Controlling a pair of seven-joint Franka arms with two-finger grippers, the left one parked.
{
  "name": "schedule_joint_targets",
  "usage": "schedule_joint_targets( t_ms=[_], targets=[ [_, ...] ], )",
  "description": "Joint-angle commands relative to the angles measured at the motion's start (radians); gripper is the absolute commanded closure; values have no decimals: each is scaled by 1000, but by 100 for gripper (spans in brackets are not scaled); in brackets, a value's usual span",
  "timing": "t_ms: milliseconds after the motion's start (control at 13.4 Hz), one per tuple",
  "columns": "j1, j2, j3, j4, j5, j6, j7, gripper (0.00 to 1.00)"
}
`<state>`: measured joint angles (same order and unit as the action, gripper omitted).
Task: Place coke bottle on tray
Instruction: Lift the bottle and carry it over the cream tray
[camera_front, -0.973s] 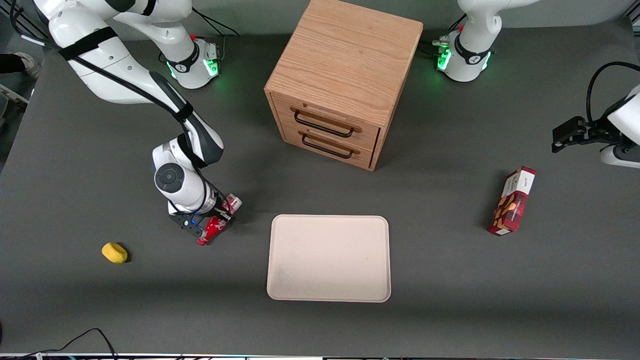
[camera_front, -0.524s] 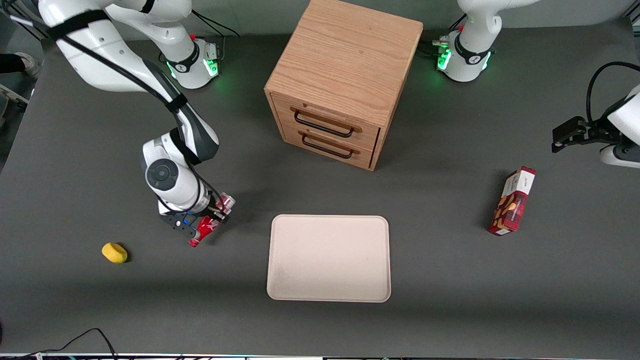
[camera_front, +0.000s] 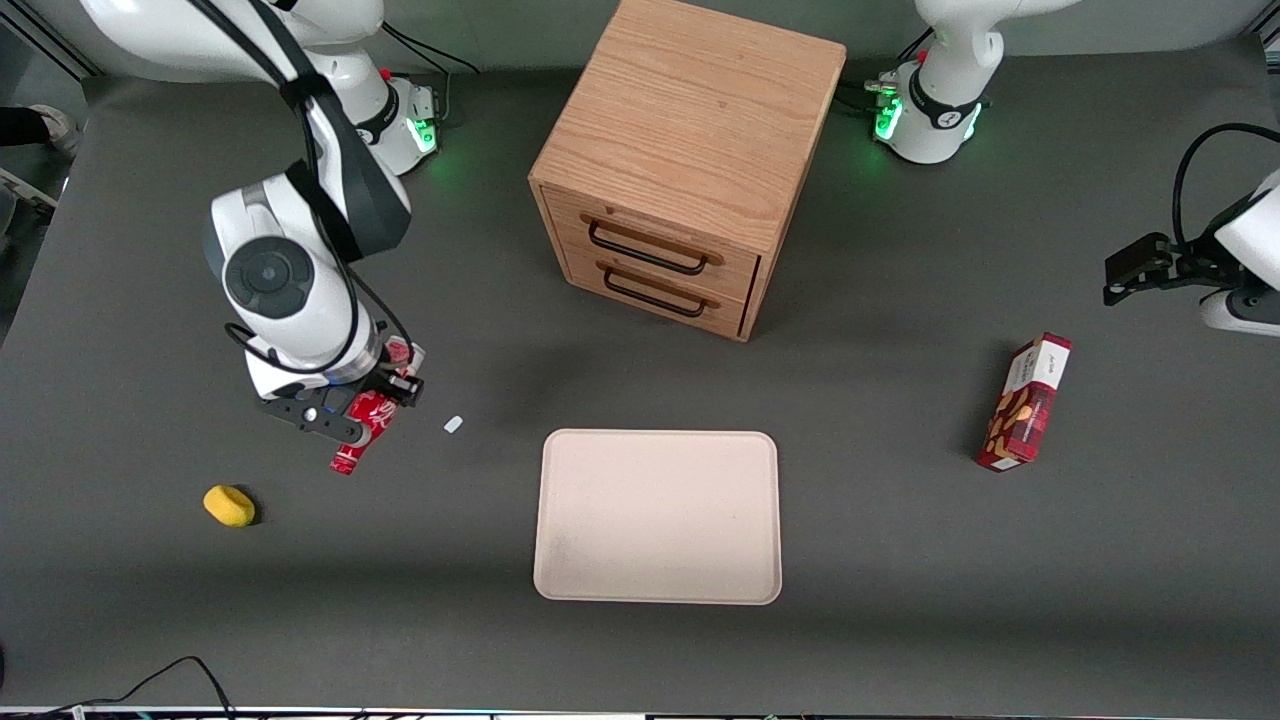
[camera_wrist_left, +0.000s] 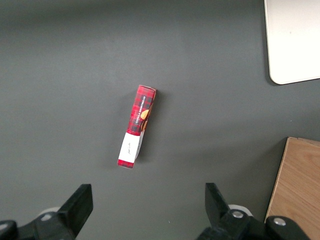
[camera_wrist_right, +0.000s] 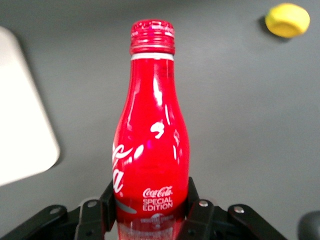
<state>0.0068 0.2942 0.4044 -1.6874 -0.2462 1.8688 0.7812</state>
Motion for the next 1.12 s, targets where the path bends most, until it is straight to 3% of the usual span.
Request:
schedule_joint_targets(
  t_ms=[0, 299, 599, 1048],
  targets=[
    [4, 127, 68, 288, 65, -160, -120, 100],
    [21, 334, 207, 506, 61, -136, -137, 100],
    [28, 489, 229, 537, 48, 19, -225, 100],
    [82, 656, 214, 531, -112, 182, -243, 100]
  ],
)
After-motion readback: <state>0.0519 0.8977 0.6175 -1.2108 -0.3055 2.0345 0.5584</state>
